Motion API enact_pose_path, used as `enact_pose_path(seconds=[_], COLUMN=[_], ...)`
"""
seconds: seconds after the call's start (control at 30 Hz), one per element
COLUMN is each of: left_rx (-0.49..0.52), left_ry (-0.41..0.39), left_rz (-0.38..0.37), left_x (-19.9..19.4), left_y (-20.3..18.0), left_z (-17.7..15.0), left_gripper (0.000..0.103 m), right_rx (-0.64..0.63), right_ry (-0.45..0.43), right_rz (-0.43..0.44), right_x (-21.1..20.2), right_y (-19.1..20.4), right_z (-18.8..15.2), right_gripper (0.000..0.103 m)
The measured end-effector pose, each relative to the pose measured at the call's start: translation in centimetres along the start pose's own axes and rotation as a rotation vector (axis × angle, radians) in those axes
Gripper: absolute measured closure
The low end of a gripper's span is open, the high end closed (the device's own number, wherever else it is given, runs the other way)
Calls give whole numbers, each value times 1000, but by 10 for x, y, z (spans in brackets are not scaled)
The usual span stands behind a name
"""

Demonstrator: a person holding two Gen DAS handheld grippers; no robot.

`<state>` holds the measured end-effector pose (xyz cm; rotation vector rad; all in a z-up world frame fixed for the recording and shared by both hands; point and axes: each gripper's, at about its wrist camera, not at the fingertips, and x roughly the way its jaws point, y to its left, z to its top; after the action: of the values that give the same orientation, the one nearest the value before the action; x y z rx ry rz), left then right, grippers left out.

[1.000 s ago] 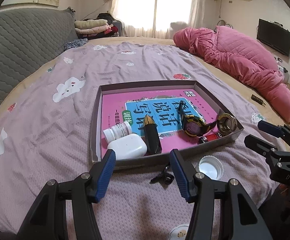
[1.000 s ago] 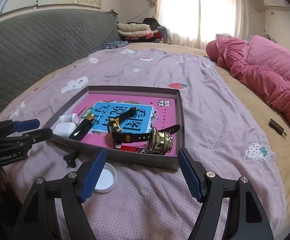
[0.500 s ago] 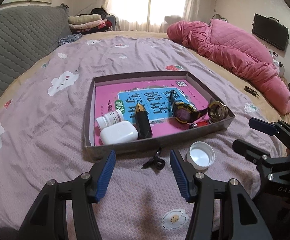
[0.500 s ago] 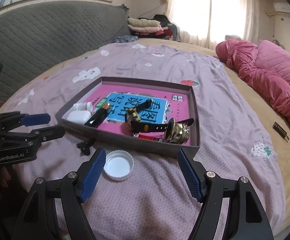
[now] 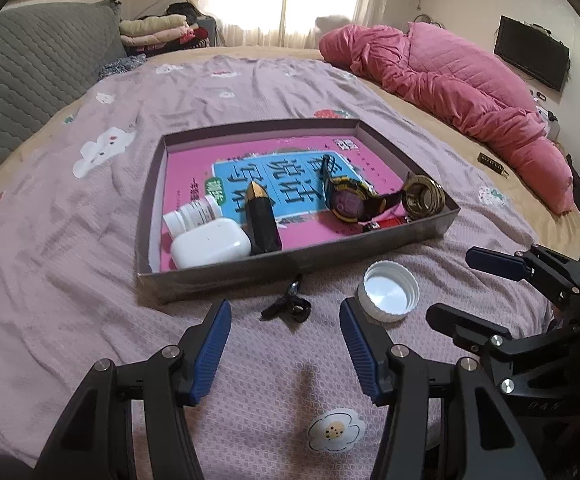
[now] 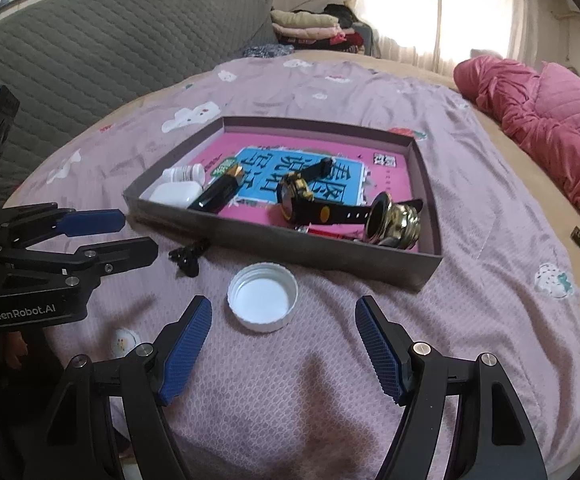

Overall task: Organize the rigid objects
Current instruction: 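Move the left tool to the black clip while the right tool reaches the white bottle cap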

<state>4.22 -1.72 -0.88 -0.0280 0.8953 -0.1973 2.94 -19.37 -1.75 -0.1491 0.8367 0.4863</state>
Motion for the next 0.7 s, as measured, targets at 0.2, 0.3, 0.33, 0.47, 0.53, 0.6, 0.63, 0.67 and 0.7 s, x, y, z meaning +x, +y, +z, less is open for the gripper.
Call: enact_pose_path(seconds=[0.2, 0.3, 0.33, 0.47, 0.53, 0.6, 0.63, 0.67, 0.7], left_rx=[17, 22, 23, 15, 11, 7, 7, 8, 7], left_ry=[45, 66, 71, 83, 94, 104, 109, 111, 113], left_rz=[1, 2, 1, -4, -8, -14, -12, -11, -11], left_x=[15, 23, 25, 32, 36, 41, 43, 45, 47], left_y=[-2, -3, -2, 0, 1, 2, 2, 2, 2], left_z=[-3, -5, -5, -4, -4, -4, -4, -4, -4], left_gripper=[47, 47, 47, 47, 47, 47, 47, 47, 47], right_rx=[-24, -33, -37, -45, -46, -44, -40, -36, -33], right_ry=[23, 43, 49, 63, 72, 77, 83, 86, 87], right_rz=[14, 17, 16, 13, 1, -5, -5, -6, -7], right_x=[11, 19, 22, 30, 35, 40, 43, 45, 47], right_y=[5, 8, 9, 11, 10, 9, 8, 7, 6], right_z=[-1, -3, -3, -3, -4, -4, -4, -4, -4], right_gripper=[27, 27, 27, 27, 27, 27, 27, 27, 27])
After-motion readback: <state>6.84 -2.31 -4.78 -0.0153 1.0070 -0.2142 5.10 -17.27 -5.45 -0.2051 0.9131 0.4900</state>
